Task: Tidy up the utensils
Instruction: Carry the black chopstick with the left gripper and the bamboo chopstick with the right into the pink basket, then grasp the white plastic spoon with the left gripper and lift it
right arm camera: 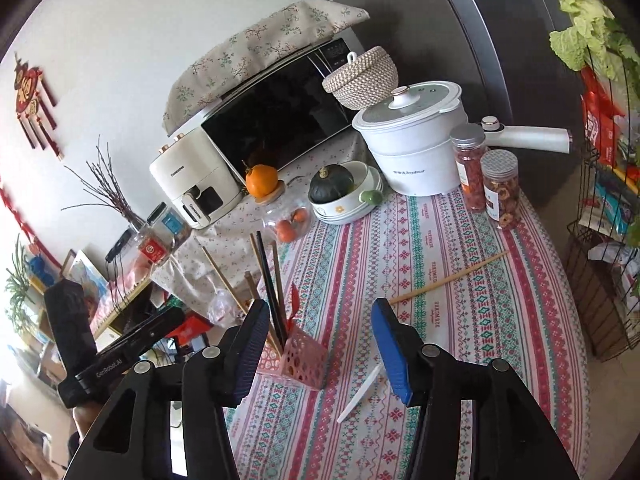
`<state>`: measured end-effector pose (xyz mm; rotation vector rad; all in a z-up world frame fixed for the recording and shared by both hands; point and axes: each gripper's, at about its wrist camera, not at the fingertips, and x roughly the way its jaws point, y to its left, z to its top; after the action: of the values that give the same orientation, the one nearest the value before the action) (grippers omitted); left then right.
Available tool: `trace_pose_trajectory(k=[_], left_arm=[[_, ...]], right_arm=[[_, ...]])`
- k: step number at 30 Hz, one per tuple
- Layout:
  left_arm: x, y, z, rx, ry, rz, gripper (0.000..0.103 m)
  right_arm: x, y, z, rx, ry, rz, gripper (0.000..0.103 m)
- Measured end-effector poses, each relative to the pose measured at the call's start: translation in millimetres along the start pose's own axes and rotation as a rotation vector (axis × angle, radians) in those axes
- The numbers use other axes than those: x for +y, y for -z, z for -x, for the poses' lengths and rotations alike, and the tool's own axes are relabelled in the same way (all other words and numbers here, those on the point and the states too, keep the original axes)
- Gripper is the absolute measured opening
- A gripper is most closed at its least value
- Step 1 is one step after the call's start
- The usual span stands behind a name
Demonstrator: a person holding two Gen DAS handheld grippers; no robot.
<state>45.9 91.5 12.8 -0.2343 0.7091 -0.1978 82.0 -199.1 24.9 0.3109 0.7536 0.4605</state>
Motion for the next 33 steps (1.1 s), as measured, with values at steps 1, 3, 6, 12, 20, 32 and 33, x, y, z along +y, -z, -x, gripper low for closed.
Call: trace_pose_trajectory(k=[1, 3, 6, 12, 20, 32, 33], left_arm=[[-3.8, 2.5, -1.0, 0.014, 0.006, -0.005, 0.087], [-11.5, 8.2, -3.8, 0.042, 0.012, -0.018, 0.091], [-26.3, 17.7, -8.8, 0.082, 0.003, -0.05, 0.094], [-68.2, 38.9, -26.3, 0.15, -0.029, -0.17, 0.098], [-136.5, 63.8, -94.0, 0.336, -0.015, -0.311, 0.098], [-151.5, 59.4, -211.2, 0.569, -0.18, -0.314, 0.068], [-151.0, 58.7, -215.4, 0.573, -0.19, -0.316, 0.068]], right_arm=[[-7.0, 1.4, 3.5, 0.003, 0.013, -0.008, 0.058], [-20.3, 4.2, 8.5, 0.012, 0.039, -0.025, 0.061], [-38.1, 9.2, 13.2, 0.038, 0.071, -0.046, 0.068], [-74.7, 14.9, 21.8, 0.09, 0.136, -0.1, 0.076], [-117.1, 15.6, 29.0, 0.126, 0.202, -0.187, 0.079], [-159.1, 15.1, 29.8, 0.161, 0.241, -0.305, 0.079], [-159.0, 14.8, 29.2, 0.164, 0.241, -0.3, 0.079]])
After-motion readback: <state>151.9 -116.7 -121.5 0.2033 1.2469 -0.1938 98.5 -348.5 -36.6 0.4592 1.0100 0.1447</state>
